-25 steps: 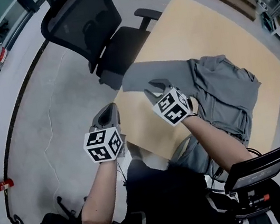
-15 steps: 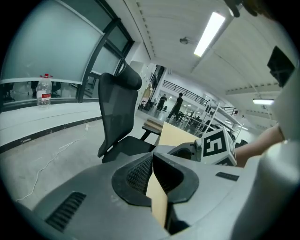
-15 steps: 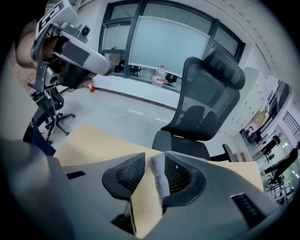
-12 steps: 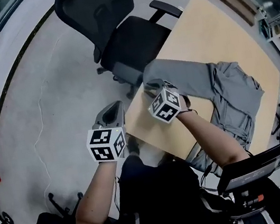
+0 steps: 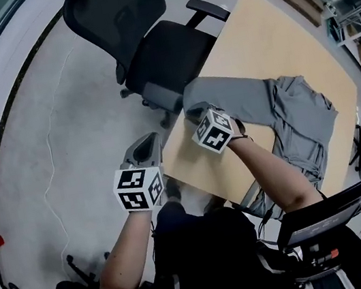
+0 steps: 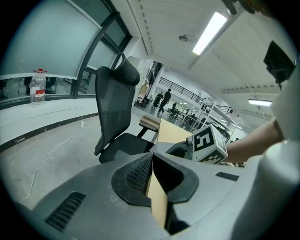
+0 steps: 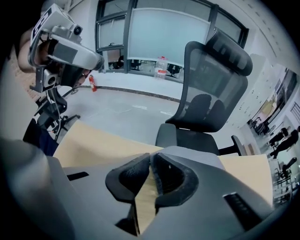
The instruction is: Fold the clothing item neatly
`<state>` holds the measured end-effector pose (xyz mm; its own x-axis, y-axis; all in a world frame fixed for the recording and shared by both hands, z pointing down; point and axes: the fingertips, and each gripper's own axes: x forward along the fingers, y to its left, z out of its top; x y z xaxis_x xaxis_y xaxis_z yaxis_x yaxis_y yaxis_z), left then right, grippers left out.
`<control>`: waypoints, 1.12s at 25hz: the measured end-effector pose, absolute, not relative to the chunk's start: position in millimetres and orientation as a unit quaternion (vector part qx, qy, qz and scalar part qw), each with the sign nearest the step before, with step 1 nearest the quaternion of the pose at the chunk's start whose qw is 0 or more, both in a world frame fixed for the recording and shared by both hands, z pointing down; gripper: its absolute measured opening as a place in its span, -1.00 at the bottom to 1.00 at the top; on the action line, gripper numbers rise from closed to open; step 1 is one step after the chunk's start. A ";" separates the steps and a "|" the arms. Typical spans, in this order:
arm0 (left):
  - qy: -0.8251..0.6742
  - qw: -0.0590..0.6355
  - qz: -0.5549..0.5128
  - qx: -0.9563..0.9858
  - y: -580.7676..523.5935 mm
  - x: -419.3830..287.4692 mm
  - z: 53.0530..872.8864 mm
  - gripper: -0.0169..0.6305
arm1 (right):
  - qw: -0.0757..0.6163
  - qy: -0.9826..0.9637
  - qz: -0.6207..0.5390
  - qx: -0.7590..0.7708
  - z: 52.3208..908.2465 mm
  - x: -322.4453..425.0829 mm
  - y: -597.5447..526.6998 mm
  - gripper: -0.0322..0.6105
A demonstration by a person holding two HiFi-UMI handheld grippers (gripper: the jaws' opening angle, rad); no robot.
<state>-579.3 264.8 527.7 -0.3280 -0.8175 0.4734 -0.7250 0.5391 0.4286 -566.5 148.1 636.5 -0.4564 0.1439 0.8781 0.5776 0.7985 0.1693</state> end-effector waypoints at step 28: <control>-0.737 0.296 -0.014 0.607 97.0 -493.6 479.5 -0.95 | 0.235 -0.951 0.186 0.077 473.9 -482.9 -75.7 -0.82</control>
<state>-493.6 97.0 479.5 -0.0867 -0.9037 0.4193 -0.8867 0.2619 0.3810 -482.9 -75.7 473.9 -0.8780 -0.0597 0.4749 -0.2340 0.9191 -0.3170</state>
